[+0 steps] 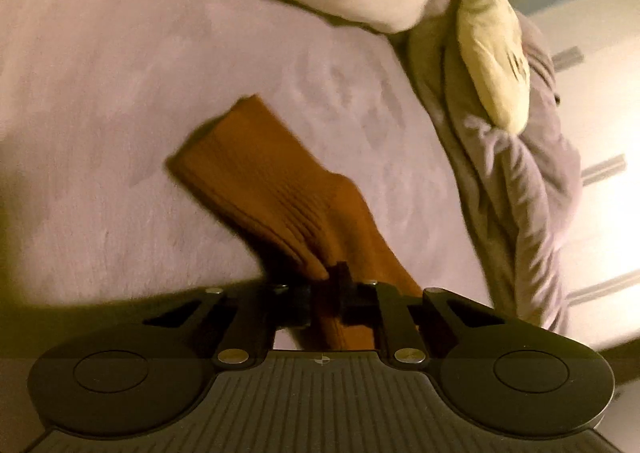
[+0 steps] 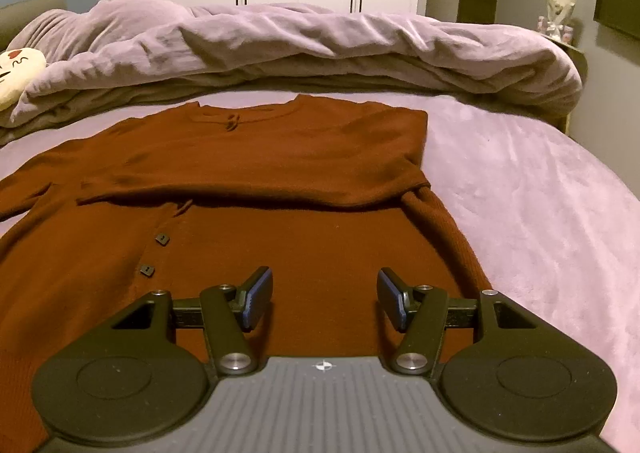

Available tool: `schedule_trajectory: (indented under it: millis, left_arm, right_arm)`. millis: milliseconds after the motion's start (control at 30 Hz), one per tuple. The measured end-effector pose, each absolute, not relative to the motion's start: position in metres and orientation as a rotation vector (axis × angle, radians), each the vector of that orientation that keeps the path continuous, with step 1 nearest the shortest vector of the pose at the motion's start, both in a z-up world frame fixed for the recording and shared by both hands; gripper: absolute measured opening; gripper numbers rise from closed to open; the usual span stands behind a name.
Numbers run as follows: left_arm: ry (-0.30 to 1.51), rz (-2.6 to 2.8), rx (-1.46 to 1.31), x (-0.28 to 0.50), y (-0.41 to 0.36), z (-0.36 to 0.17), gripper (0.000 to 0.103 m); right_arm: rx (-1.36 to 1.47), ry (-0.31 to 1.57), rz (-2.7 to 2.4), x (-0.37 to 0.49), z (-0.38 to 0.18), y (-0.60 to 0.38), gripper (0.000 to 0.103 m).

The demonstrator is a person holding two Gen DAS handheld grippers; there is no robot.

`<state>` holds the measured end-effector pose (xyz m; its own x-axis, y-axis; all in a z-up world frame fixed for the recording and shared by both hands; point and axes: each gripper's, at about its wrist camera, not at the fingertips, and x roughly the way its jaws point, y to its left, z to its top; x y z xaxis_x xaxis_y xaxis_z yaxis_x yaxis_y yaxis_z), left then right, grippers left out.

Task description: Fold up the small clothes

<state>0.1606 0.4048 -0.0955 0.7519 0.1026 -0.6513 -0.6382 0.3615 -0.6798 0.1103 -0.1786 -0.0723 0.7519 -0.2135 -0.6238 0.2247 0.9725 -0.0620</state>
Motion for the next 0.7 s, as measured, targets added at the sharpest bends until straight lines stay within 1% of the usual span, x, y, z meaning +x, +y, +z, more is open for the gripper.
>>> schedule_trajectory:
  millis: [100, 133, 200, 333, 400, 467, 500, 533, 567, 600, 667, 700]
  left_arm:
    - [0.557, 0.477, -0.93, 0.175, 0.382, -0.063, 0.011]
    - [0.558, 0.438, -0.842, 0.184, 0.365, -0.046, 0.009]
    - [0.563, 0.347, -0.726, 0.2, 0.331, -0.021, 0.009]
    - [0.558, 0.087, -0.531, 0.237, 0.226, 0.022, 0.009]
    - [0.581, -0.024, -0.45, 0.251, 0.17, 0.029, 0.009]
    - [0.627, -0.121, -0.335, 0.261, 0.111, 0.023, 0.012]
    - [0.658, -0.144, -0.279, 0.264, 0.084, 0.015, 0.019]
    - [0.704, -0.161, -0.226, 0.267, 0.059, 0.004, 0.037]
    - [0.746, -0.177, -0.189, 0.268, 0.042, -0.006, 0.045]
    - [0.774, -0.189, -0.164, 0.266, 0.029, -0.017, 0.052]
    - [0.803, -0.187, -0.141, 0.255, 0.017, -0.034, 0.053]
    - [0.811, -0.163, -0.137, 0.251, 0.018, -0.04, 0.057]
  right_arm:
    - [0.022, 0.663, -0.248, 0.108, -0.069, -0.181, 0.058]
    - [0.025, 0.657, -0.249, 0.108, -0.068, -0.182, 0.058]
    - [0.038, 0.641, -0.254, 0.105, -0.066, -0.185, 0.058]
    - [0.077, 0.626, -0.261, 0.101, -0.064, -0.19, 0.058]
    - [0.089, 0.616, -0.262, 0.096, -0.063, -0.194, 0.058]
    - [0.092, 0.608, -0.266, 0.092, -0.061, -0.198, 0.058]
    - [0.093, 0.607, -0.27, 0.09, -0.06, -0.201, 0.058]
    - [0.097, 0.608, -0.277, 0.088, -0.059, -0.204, 0.058]
    - [0.102, 0.609, -0.283, 0.086, -0.059, -0.208, 0.058]
    - [0.106, 0.611, -0.287, 0.084, -0.058, -0.212, 0.058]
    - [0.115, 0.617, -0.297, 0.081, -0.057, -0.22, 0.058]
    - [0.124, 0.619, -0.293, 0.08, -0.056, -0.223, 0.058]
